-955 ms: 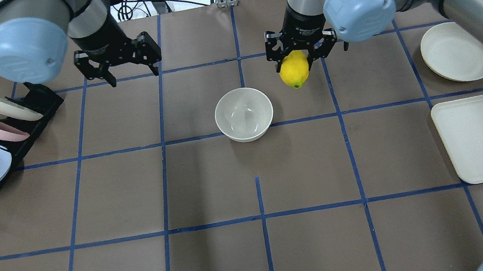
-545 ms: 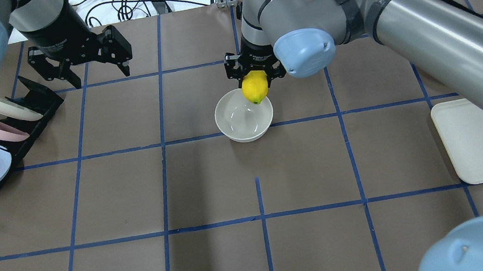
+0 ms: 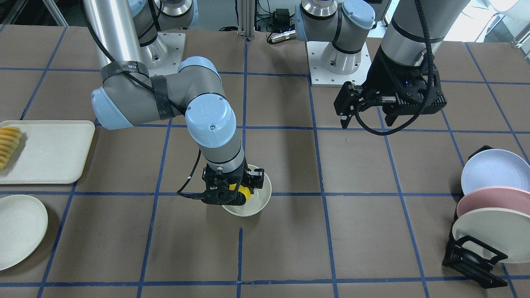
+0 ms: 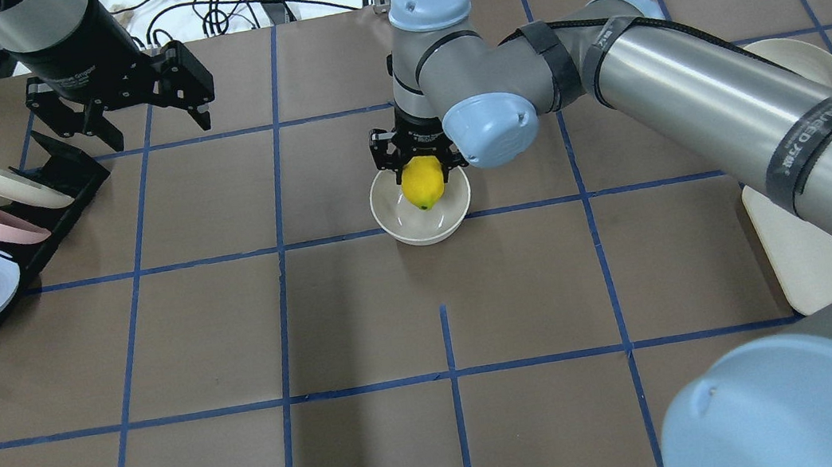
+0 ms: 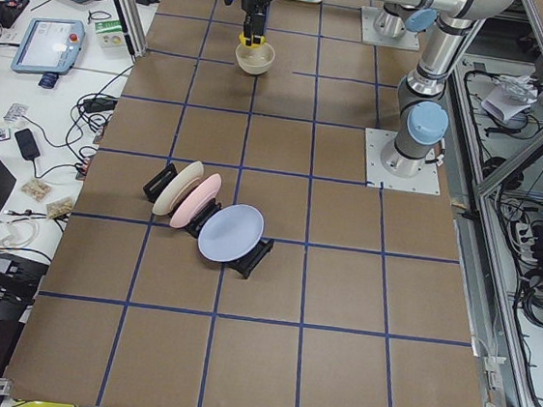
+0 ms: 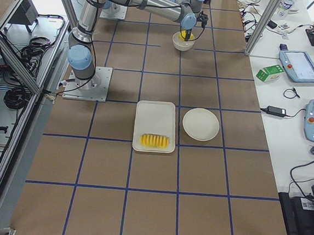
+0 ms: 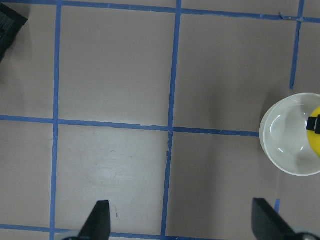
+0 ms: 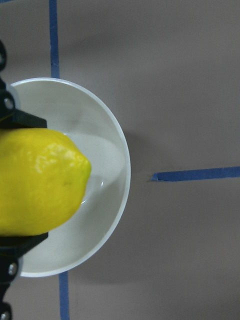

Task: Place bowl and put lemon in it

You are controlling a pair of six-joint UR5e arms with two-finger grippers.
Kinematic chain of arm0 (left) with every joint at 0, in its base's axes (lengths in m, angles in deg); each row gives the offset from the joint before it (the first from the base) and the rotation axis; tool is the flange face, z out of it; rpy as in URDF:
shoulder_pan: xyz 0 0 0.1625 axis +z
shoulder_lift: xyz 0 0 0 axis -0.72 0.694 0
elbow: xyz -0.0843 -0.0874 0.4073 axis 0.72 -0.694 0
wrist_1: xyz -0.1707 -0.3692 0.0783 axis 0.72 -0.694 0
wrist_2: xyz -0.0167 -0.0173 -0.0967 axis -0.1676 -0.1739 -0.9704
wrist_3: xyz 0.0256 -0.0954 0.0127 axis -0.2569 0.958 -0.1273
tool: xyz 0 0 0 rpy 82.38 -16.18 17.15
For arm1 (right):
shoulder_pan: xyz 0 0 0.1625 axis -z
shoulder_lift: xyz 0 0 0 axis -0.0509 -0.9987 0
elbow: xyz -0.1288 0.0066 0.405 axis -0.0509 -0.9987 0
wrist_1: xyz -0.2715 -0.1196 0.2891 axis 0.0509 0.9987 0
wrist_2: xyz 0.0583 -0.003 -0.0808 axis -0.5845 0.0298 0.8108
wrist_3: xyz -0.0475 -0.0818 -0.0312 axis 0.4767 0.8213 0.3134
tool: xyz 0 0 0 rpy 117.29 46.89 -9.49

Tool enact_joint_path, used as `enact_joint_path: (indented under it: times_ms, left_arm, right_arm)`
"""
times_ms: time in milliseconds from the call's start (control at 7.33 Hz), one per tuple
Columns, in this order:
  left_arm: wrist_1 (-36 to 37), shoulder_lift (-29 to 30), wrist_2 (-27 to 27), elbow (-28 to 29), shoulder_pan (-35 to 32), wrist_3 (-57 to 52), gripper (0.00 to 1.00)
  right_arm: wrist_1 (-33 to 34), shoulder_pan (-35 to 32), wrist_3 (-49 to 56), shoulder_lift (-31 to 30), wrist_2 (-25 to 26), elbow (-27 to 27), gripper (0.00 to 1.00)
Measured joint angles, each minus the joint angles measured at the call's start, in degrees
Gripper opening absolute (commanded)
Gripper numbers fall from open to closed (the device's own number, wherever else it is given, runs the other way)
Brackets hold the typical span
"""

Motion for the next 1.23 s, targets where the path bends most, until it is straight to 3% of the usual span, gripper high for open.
enact_joint_path:
  times_ms: [136,273,409,545,1227]
  left_arm:
    - [-0.65,-0.02,-0.15,0.24,0.36,-3.32,1.00]
    - [-1.70,-0.03,-0.71,0.80,0.77,-5.16,1.00]
    - [-2.73,-0.03,-1.62,1.13,1.14,-5.87,1.00]
    - [-3.22,-0.06,-2.07,1.16,1.26,-6.08,1.00]
    - [-3.44,-0.04,-2.10,0.41,1.55,-6.24,1.00]
  right_arm:
    - [0.02,-0.08,0.00,0.81,-0.10,0.14,0.30]
    - [0.03,-0.20,-0.05,1.80,-0.14,0.18,0.45]
    - [0.01,-0.27,-0.20,2.69,-0.16,0.21,0.90]
    - [-0.01,-0.29,-0.34,3.18,-0.15,0.22,1.00]
    - [-2.21,0.03,-0.35,-0.23,1.15,-0.45,1.00]
